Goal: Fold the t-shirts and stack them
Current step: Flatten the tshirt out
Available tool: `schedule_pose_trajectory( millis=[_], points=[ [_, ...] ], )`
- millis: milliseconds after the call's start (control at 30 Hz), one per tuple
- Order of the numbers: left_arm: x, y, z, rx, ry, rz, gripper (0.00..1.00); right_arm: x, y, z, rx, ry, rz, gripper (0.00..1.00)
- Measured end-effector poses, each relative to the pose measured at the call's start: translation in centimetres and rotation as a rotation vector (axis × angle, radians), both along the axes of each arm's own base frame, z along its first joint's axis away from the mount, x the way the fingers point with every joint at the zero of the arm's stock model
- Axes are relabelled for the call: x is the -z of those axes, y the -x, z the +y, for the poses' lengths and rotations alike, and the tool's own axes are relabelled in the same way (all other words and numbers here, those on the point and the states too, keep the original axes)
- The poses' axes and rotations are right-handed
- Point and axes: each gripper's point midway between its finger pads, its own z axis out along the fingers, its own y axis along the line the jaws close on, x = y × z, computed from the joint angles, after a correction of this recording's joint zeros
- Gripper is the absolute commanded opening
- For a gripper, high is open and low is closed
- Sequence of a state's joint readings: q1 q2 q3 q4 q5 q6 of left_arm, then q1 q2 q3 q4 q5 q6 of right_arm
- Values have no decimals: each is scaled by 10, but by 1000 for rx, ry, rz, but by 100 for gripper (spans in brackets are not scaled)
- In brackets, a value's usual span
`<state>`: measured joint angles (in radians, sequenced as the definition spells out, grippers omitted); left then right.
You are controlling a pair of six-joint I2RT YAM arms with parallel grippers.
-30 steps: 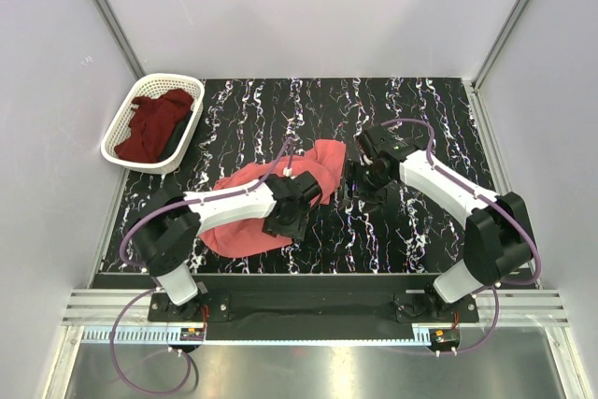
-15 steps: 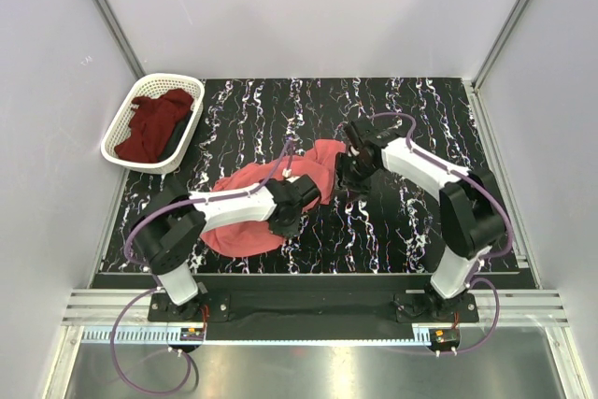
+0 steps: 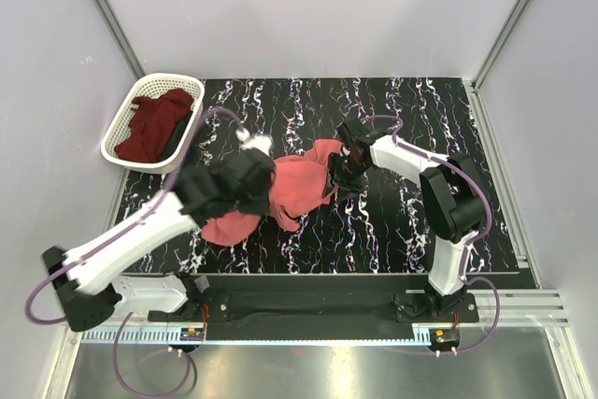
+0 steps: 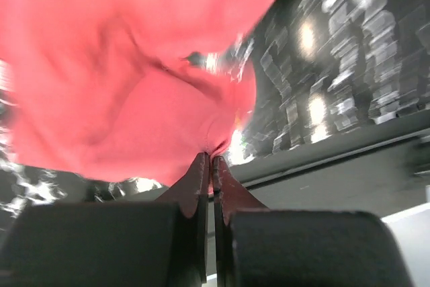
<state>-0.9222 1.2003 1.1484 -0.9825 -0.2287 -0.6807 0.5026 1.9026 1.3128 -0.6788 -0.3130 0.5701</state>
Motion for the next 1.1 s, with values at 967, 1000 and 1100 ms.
schedule_pose_trajectory(
  millis=[967, 1000, 1100],
  points=[
    [-265, 19, 224, -634, 138, -741, 0, -20, -23, 20, -57, -52, -17, 91],
    [-262, 19, 223, -631, 127, -734, 0, -22, -23, 22, -63, -63, -15, 93],
    [-255, 16, 220, -620, 97, -714, 0, -24, -22, 30, -80, -109, -1, 93]
  ],
)
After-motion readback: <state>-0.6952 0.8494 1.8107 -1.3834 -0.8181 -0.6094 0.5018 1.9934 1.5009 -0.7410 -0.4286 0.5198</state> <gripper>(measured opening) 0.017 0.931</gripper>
